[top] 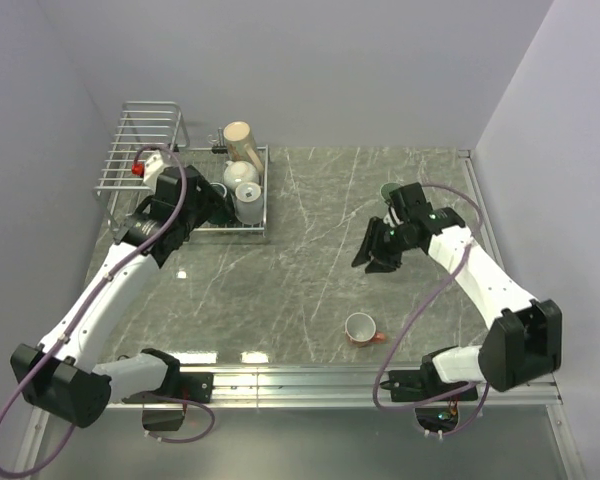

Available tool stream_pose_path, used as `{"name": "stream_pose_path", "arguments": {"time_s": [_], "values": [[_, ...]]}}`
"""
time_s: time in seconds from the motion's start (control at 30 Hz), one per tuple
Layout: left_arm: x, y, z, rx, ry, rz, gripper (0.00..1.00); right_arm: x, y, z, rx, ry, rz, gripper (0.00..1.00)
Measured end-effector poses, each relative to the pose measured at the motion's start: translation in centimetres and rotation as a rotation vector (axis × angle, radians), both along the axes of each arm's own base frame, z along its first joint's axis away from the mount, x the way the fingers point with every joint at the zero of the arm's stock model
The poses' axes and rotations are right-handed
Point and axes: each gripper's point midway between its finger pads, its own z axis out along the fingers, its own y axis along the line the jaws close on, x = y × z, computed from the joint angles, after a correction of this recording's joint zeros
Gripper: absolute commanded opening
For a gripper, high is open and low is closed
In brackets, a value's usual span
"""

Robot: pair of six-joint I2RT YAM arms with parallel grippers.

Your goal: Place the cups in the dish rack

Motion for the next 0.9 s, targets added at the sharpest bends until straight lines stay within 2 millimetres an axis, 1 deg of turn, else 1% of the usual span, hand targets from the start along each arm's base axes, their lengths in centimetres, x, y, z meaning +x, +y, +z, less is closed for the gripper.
{"name": "stream_pose_path", "arguments": {"time_s": [0.07, 0.1, 0.2, 0.27, 0.33, 0.47, 0.53, 0.7, 0.9], "values": [[-0.8, 0.3, -0.5, 0.004, 0.015, -0.003, 0.70, -1.0, -1.4, -0.9, -0.062, -0.009, -0.013, 0.49], [-1.2, 0.4, -0.9, 0.007, 0.027, -0.005, 0.70, -1.8, -2.2, -1.5, -0.095, -0.006, -0.020, 0.49], [-2.3, 0.6, -2.7, 0.019, 0.075, -0.011, 0.70, -3.9, -3.7, -2.8, -0.149, 0.005, -0.035, 0.49], [-3.0, 0.5, -3.7, 0.024, 0.104, -0.021, 0.70, -5.1, -4.4, -3.5, -0.169, 0.011, -0.040, 0.49], [-3.6, 0.3, -4.2, 0.026, 0.125, -0.033, 0.69, -6.1, -4.8, -4.1, -0.173, 0.009, -0.040, 0.49], [-4.1, -0.1, -4.0, 0.018, 0.124, -0.049, 0.68, -8.3, -4.9, -4.9, -0.142, -0.008, -0.026, 0.50], [-4.4, -0.4, -4.0, 0.012, 0.126, -0.055, 0.68, -9.1, -4.7, -5.2, -0.123, -0.011, -0.015, 0.50], [-5.4, -1.0, -3.5, -0.011, 0.123, -0.066, 0.68, -10.1, -4.2, -6.2, -0.105, 0.008, 0.017, 0.51], [-6.5, -0.7, -2.6, -0.036, 0.098, -0.058, 0.67, -10.9, -3.2, -6.1, -0.083, -0.017, 0.073, 0.51]]}}
